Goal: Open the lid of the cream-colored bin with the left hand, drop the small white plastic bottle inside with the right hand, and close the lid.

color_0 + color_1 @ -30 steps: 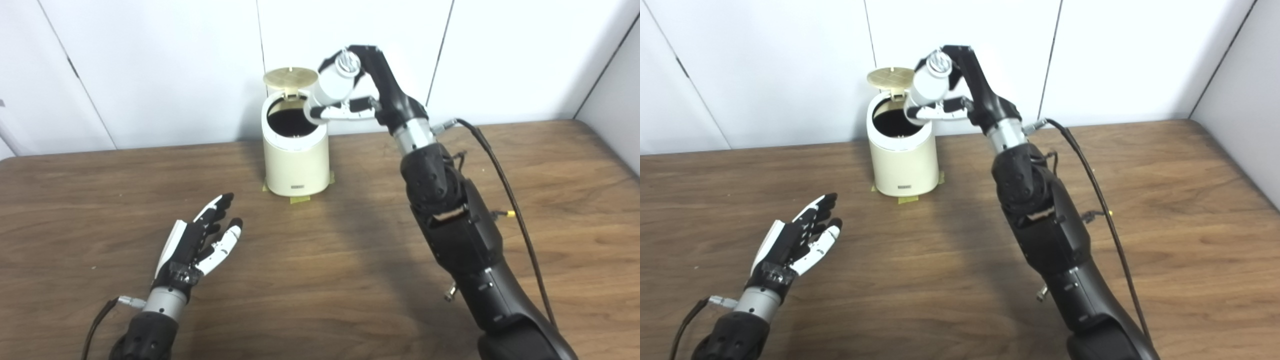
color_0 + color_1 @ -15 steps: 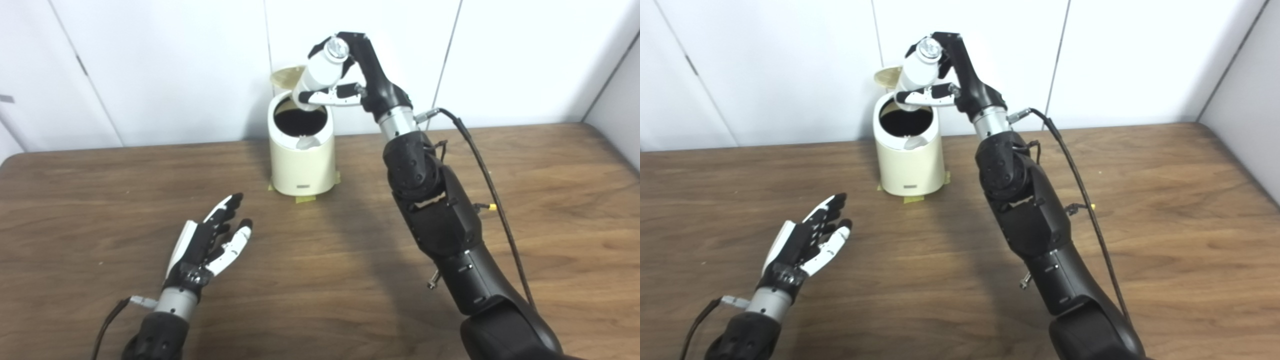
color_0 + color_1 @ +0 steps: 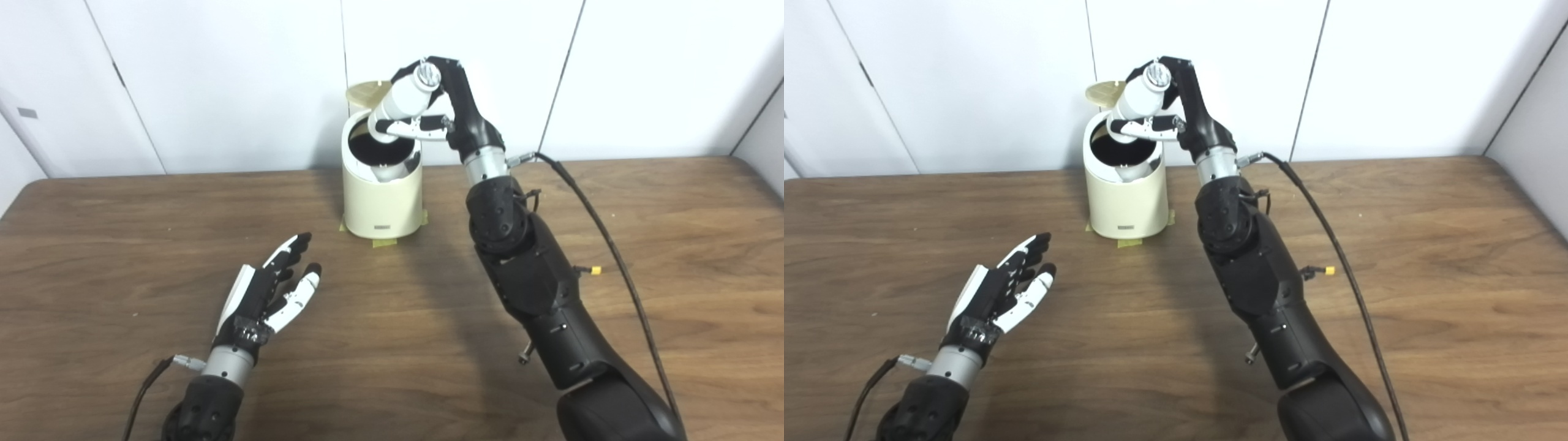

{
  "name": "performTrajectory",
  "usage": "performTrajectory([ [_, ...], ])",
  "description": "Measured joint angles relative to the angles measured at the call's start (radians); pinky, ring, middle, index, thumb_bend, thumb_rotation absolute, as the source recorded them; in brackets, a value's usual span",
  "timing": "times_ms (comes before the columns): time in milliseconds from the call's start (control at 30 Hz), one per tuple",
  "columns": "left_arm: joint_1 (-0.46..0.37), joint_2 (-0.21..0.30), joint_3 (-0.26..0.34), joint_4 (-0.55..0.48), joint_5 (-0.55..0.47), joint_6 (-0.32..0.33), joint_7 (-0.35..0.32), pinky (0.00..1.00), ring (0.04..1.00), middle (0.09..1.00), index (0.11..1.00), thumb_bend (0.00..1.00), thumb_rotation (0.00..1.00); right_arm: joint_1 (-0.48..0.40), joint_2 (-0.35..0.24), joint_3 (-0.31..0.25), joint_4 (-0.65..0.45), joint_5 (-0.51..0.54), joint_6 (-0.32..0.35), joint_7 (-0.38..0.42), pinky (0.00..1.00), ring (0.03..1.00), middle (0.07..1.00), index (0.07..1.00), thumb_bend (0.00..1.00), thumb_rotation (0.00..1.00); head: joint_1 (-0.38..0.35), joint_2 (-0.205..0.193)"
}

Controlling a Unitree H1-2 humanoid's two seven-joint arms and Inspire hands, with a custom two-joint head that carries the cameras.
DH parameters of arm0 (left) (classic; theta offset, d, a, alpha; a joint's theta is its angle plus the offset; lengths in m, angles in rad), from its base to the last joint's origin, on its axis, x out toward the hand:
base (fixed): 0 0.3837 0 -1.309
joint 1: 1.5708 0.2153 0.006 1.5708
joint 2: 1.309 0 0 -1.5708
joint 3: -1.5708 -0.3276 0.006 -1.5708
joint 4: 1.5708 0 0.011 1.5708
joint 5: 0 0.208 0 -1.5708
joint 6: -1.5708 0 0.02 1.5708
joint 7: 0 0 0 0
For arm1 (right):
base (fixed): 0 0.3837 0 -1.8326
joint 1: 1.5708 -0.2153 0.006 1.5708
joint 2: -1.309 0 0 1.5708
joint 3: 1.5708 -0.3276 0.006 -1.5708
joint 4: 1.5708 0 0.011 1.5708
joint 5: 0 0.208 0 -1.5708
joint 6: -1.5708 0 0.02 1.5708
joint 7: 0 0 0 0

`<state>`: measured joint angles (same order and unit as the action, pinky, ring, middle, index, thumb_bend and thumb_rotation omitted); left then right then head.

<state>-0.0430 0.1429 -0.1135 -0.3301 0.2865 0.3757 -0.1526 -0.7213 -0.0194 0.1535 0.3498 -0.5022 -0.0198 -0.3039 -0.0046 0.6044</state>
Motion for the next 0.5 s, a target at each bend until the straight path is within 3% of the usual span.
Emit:
performTrajectory([
  [133,0.0,0.0,0.003,0.0,0.0,0.0,0.001,0.93,0.937,0.934,0.951,0.28,0.55,-0.001,0.0,0.001,0.017,-0.001,-0.021,-0.013,0.36,0.436,0.505,0.479,0.5,0.0,-0.002,0.0],
  [500,0.0,-0.001,0.005,0.0,0.0,0.0,0.0,0.92,0.934,0.931,0.945,0.28,0.56,-0.002,-0.002,0.012,0.061,-0.01,-0.037,-0.021,0.37,0.431,0.49,0.503,0.5,0.0,-0.006,0.003],
])
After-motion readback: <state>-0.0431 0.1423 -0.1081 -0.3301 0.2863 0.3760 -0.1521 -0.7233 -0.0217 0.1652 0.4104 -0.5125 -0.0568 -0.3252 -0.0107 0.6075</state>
